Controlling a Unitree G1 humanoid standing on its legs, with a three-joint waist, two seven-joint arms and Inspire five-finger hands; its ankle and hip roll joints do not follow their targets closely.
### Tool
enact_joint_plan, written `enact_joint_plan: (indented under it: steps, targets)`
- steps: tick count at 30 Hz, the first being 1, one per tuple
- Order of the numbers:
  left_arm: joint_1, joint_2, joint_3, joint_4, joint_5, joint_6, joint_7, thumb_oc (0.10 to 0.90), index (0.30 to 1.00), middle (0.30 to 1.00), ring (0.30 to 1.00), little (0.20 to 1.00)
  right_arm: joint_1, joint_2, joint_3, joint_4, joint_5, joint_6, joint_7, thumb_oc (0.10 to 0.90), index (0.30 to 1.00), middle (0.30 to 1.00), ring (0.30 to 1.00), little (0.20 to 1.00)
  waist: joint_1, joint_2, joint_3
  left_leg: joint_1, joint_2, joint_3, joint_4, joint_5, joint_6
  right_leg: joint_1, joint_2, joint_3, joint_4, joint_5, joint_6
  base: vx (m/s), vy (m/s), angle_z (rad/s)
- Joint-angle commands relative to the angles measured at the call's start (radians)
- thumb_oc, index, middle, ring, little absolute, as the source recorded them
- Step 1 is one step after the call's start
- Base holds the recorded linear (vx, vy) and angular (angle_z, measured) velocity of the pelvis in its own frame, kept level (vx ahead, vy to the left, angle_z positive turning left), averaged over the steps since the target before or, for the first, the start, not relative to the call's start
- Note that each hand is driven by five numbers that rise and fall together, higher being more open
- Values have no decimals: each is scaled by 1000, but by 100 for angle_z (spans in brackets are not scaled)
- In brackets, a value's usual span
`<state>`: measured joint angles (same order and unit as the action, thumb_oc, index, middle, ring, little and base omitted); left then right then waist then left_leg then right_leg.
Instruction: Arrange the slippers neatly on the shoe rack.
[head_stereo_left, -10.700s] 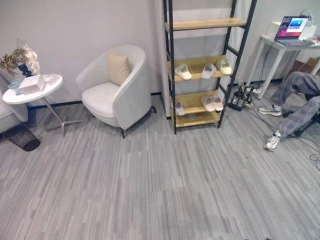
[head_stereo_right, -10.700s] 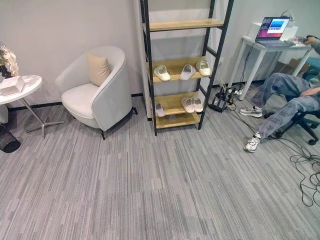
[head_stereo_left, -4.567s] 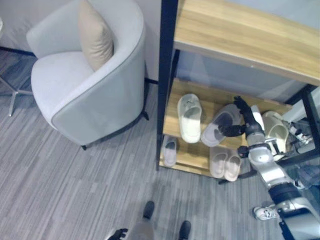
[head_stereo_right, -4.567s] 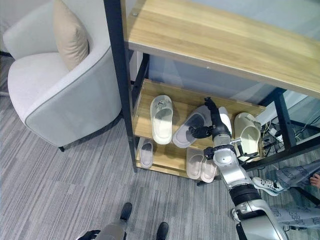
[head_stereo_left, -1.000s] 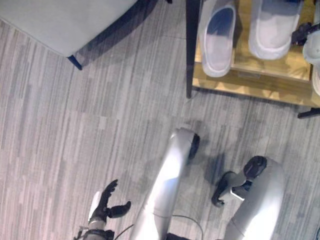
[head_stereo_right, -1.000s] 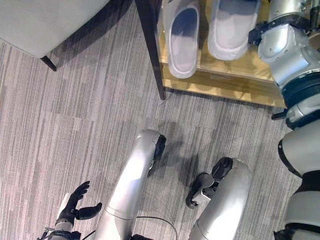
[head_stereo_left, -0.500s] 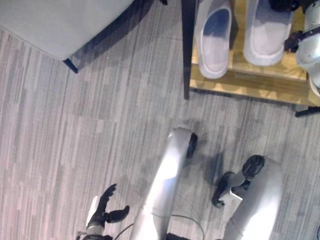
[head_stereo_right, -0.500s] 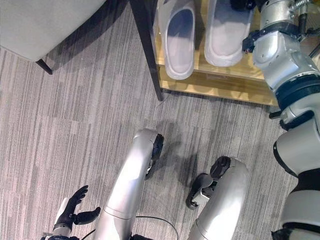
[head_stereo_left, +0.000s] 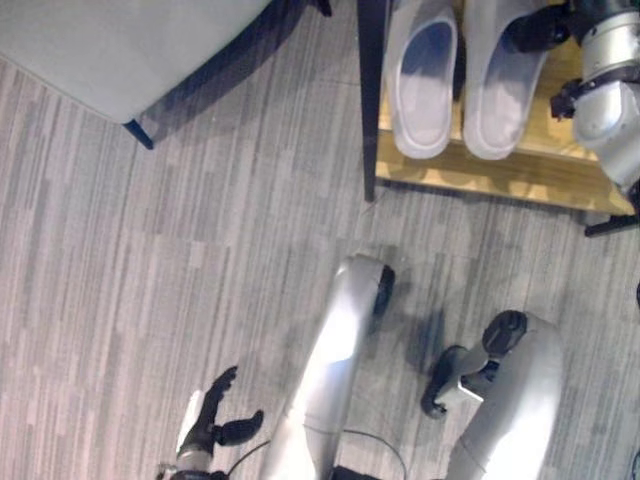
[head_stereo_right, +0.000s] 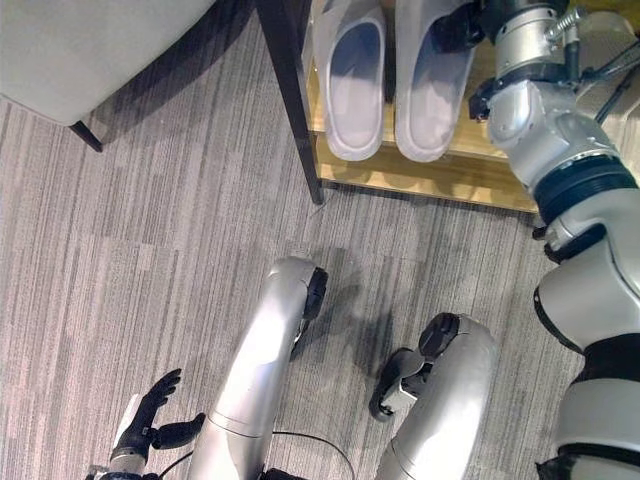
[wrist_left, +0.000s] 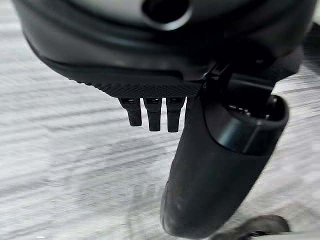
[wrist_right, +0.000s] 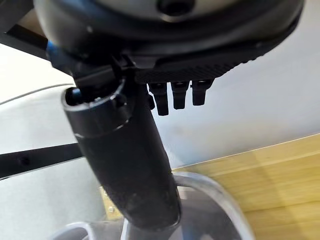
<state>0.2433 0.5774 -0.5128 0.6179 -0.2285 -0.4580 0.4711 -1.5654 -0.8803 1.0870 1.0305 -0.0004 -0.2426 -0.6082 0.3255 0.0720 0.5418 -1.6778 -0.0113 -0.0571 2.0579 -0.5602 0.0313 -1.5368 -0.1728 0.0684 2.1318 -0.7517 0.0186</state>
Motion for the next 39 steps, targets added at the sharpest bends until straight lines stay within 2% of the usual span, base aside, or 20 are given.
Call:
enact_joint_plan:
  steps: [1,11,19,22,23,26,33,36,37,39]
  targets:
    - [72,73,-17,-32,15,-16,46,800,900,900,900,900,-92,-103,-4,-114,-3,-25,-85,800,900,900,900,900,25,25,-22,108,22,-86,109,-312,54,-33,-7,17,-26,60,-149,0,0,0]
    - [64,59,-31,39,12,-4,27,800,900,900,900,900,-23,-86,-54,-141,57,-55,-49,800,900,900,900,900,20,23,-22,108,25,-99,128,-312,51,-33,-4,8,-20,53,-153,-5,-4,-3]
    - [82,152,-41,-185,9,-14,-21,800,900,900,900,900,7,-120,-18,-180,61,-51,14,800,900,900,900,900,24,26,-22,108,19,-117,139,-312,50,-33,-3,3,-24,60,-149,-9,0,-1]
    - [89,168,-38,-213,19,-8,-31,800,900,900,900,900,30,-138,-39,-221,117,-84,33,800,900,900,900,900,18,24,-22,108,21,-112,138,-312,49,-33,-2,6,-24,61,-147,0,0,0]
    - [95,169,-38,-211,26,-3,-36,800,900,900,900,900,52,-148,-80,-252,184,-117,36,800,900,900,900,900,16,26,-22,108,20,-111,140,-312,49,-33,0,5,-20,60,-147,0,0,0]
    - [97,172,-45,-196,45,0,-35,800,900,900,900,900,76,-164,-115,-286,227,-146,41,800,900,900,900,900,16,25,-22,108,21,-110,141,-312,48,-33,-1,7,-19,60,-146,0,0,0]
    - [98,141,-60,-123,65,6,-43,800,900,900,900,900,151,-199,-157,-384,272,-177,87,800,900,900,900,900,2,14,-22,108,25,-112,149,-312,45,-33,-2,4,-19,57,-145,0,0,0]
    - [89,121,-70,-102,60,10,-37,800,900,900,900,900,213,-177,-241,-406,369,-220,86,800,900,900,900,900,-3,21,-22,108,25,-110,147,-312,45,-33,0,2,-20,55,-145,0,0,0]
    - [81,104,-67,-88,60,12,-27,800,900,900,900,900,271,-164,-318,-470,423,-255,80,800,900,900,900,900,-8,20,-22,108,26,-106,144,-312,46,-33,1,2,-20,54,-145,0,0,0]
    - [81,89,-59,-77,69,13,-13,800,900,900,900,900,342,-166,-389,-536,429,-278,69,800,900,900,900,900,-15,13,-22,108,26,-102,140,-312,47,-33,1,4,-20,52,-146,0,0,0]
